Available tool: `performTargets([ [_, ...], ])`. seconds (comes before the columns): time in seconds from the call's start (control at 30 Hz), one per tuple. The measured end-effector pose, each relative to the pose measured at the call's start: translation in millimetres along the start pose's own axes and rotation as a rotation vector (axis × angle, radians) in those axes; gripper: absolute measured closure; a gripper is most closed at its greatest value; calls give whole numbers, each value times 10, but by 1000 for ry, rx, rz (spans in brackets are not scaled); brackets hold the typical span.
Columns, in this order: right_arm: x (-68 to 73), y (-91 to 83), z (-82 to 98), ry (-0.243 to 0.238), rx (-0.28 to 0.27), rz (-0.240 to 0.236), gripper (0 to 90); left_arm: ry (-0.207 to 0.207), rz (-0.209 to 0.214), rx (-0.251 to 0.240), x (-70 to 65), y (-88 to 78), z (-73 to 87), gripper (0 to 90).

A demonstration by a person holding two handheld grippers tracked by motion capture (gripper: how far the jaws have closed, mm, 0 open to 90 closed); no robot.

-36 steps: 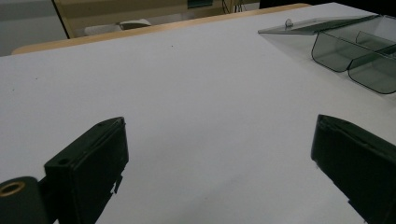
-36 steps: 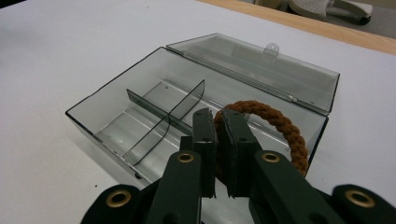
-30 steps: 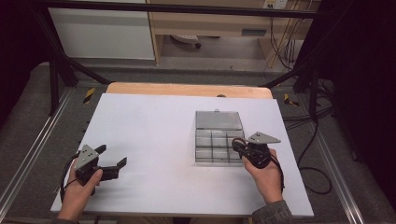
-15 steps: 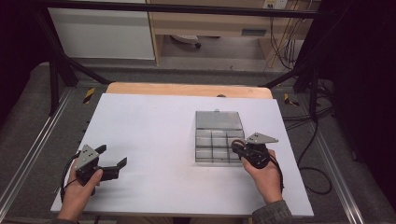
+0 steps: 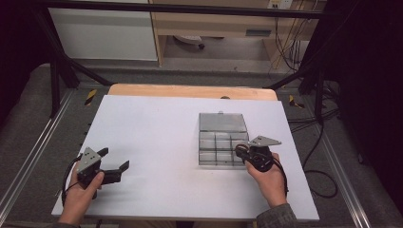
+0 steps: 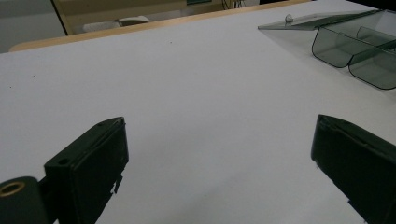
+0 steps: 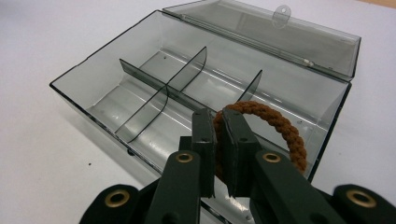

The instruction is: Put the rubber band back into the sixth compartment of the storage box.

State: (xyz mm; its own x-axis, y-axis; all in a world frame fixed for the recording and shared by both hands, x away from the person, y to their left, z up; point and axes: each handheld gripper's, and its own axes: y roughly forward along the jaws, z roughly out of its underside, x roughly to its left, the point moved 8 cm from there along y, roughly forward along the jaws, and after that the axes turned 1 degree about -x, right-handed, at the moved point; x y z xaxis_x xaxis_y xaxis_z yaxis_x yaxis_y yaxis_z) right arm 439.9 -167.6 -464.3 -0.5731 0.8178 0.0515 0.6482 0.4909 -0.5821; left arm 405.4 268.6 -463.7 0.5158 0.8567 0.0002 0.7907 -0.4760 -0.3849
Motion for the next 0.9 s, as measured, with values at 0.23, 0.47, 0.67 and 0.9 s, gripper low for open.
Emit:
performTargets([
  [0.23,-5,27,20,-3,9,-3,842,1,-2,6,4,2,10,42],
  [0.47,0,46,41,-3,21,-8,841,2,1,8,0,4,11,42],
  [0.67,-5,69,61,-3,32,-5,839,5,2,10,-1,5,13,42],
  [0.9,-12,85,75,-3,41,0,838,6,5,12,-11,8,16,42],
])
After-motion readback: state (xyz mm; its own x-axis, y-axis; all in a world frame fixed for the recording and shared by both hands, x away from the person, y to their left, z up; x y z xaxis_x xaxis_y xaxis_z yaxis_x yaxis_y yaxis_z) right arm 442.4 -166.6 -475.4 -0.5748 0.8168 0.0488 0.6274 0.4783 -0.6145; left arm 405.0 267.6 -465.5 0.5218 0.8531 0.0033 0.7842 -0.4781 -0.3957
